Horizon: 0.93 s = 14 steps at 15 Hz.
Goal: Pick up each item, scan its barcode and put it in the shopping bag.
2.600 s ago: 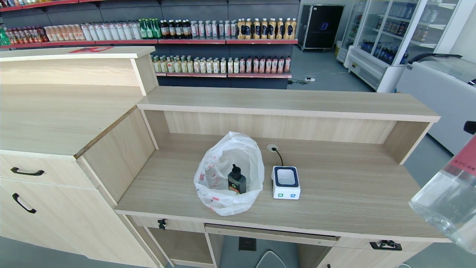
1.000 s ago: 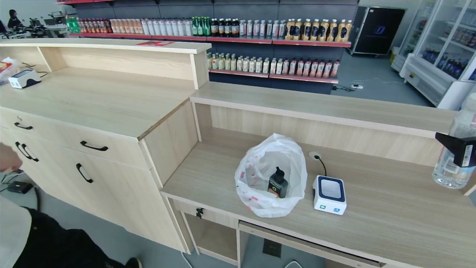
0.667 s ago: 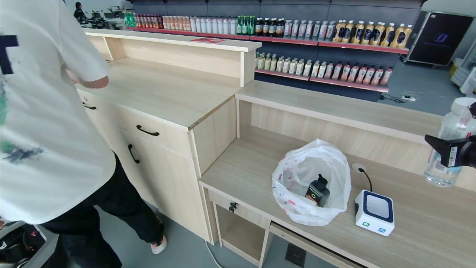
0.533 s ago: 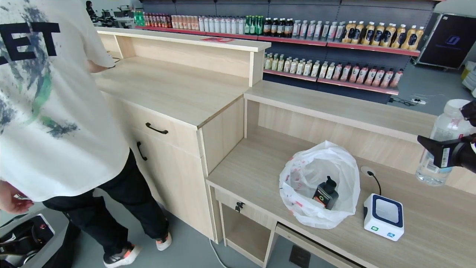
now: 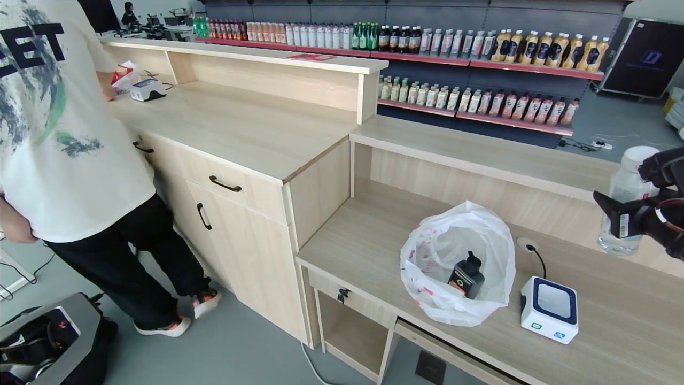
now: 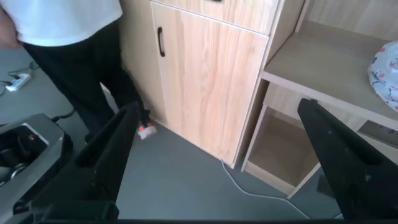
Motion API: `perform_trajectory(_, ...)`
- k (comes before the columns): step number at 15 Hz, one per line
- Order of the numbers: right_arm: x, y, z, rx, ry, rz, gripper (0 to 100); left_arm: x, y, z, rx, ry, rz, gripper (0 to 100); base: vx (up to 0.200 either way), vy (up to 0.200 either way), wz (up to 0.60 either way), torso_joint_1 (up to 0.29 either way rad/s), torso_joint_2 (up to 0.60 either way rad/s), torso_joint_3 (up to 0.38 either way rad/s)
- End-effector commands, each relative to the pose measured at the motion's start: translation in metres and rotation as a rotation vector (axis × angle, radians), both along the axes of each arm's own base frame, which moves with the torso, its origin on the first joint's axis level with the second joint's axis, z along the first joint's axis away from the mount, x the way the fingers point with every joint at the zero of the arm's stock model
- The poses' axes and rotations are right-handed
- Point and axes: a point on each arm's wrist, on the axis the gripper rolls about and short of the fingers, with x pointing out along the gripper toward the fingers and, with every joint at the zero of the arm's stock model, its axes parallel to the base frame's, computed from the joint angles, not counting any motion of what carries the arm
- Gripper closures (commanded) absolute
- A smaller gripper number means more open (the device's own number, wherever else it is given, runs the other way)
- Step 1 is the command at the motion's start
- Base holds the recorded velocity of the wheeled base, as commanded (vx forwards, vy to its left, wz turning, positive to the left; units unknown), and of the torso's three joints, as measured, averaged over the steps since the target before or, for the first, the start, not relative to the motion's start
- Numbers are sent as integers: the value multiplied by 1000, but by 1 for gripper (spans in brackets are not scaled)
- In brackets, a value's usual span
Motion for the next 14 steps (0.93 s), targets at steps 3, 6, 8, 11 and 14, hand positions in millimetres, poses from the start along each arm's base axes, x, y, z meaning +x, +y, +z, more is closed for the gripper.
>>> perform_trajectory(3,32,-4,-46,-116,29,51,100,0,0,0,0,0,1,0,0,0,0,0,0,0)
perform_trajectory(6,43,-6,-66,-187,33,181,100,0,0,0,0,0,2,0,0,0,0,0,0,0)
perform_trajectory(8,50,-8,-82,-212,42,234,100,0,0,0,0,0,1,0,0,0,0,0,0,0)
perform_trajectory(11,57,-13,-101,-250,48,291,100,0,0,0,0,0,1,0,0,0,0,0,0,0)
perform_trajectory(14,63,-16,-114,-243,60,314,100,0,0,0,0,0,1,0,0,0,0,0,0,0)
